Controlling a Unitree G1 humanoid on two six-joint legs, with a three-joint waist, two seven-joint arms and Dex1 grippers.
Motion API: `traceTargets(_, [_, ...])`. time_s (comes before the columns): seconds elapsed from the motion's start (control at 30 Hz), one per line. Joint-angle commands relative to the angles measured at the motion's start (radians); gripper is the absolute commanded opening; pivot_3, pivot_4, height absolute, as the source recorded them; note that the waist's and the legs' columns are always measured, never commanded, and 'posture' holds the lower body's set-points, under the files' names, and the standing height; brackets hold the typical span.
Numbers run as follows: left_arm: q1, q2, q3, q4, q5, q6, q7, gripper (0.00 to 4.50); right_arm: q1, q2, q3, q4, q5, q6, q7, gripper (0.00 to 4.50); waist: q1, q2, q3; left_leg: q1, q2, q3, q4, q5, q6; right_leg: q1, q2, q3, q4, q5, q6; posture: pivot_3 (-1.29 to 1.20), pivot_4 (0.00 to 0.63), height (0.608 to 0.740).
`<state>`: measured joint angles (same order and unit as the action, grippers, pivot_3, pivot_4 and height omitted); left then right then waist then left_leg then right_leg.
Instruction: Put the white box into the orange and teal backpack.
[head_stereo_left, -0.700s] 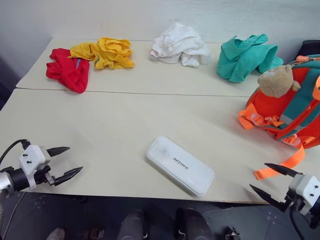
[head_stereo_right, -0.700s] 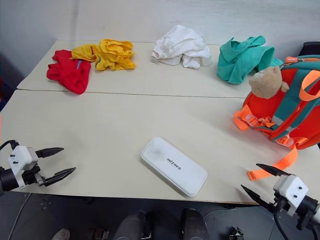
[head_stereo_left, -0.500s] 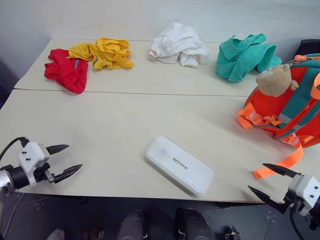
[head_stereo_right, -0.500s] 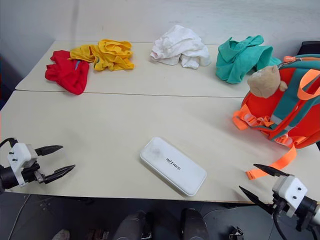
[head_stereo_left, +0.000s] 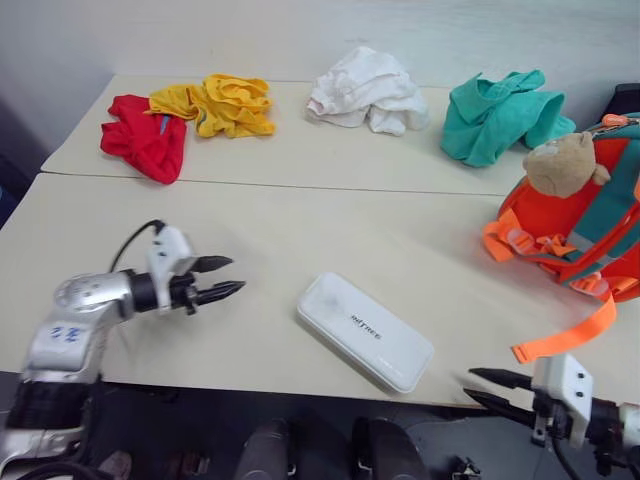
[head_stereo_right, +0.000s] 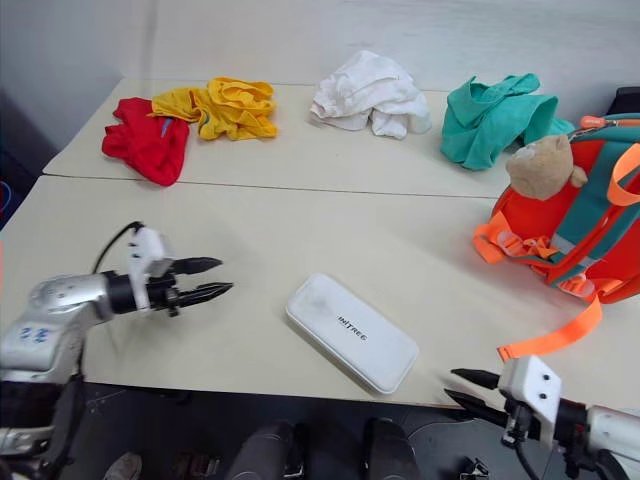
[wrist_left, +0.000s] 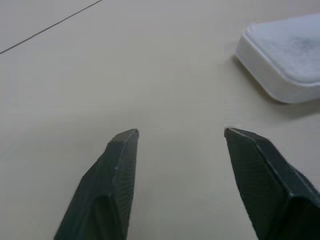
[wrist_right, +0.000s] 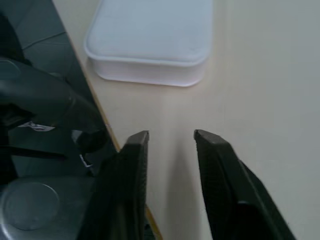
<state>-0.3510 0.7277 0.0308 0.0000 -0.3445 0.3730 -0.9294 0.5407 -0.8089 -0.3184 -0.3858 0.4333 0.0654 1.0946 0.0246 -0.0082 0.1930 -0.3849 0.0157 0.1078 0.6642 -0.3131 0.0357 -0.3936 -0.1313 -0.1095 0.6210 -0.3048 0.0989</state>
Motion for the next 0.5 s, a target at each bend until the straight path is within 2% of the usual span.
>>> traceTargets(0.03, [-0.092, -0.053, -0.064, 0.074, 0.070, -0.051, 0.020, 1.34, -0.032, -0.010, 0.053, -0.016, -0.012, 0.015, 0.016, 0.03, -0.001, -0.001, 0.000, 0.000, 0.000, 0.000, 0.001, 0.000, 0.000, 0.000, 0.001, -0.001, 0.000, 0.000, 0.000, 0.00, 0.150, 0.740])
traceTargets(0.13, [-0.158, -0.118, -0.129, 0.138, 0.112, -0.078, 0.008, 0.41, -0.086, 0.001, 0.112, 0.001, -0.036, 0.024, 0.006, 0.00, -0.001, -0.001, 0.000, 0.000, 0.000, 0.001, 0.001, 0.001, 0.000, 0.000, 0.001, -0.001, 0.001, 0.000, 0.000, 0.00, 0.150, 0.740])
traceTargets(0.3, [-0.201, -0.188, -0.209, 0.184, 0.153, -0.111, -0.029, 0.41, -0.168, 0.027, 0.198, 0.000, -0.051, 0.033, -0.008, 0.00, 0.001, -0.001, 0.000, 0.000, 0.000, 0.001, 0.003, 0.002, 0.001, 0.000, 0.002, -0.004, 0.001, 0.000, 0.000, 0.00, 0.150, 0.740])
traceTargets(0.5, [-0.195, -0.217, -0.216, 0.169, 0.155, -0.106, -0.034, 0.41, -0.279, 0.068, 0.270, -0.009, -0.067, 0.078, -0.064, 0.00, -0.002, -0.001, 0.000, 0.000, 0.000, 0.001, 0.005, 0.002, 0.001, 0.000, 0.001, -0.004, 0.002, 0.000, 0.000, 0.00, 0.150, 0.740])
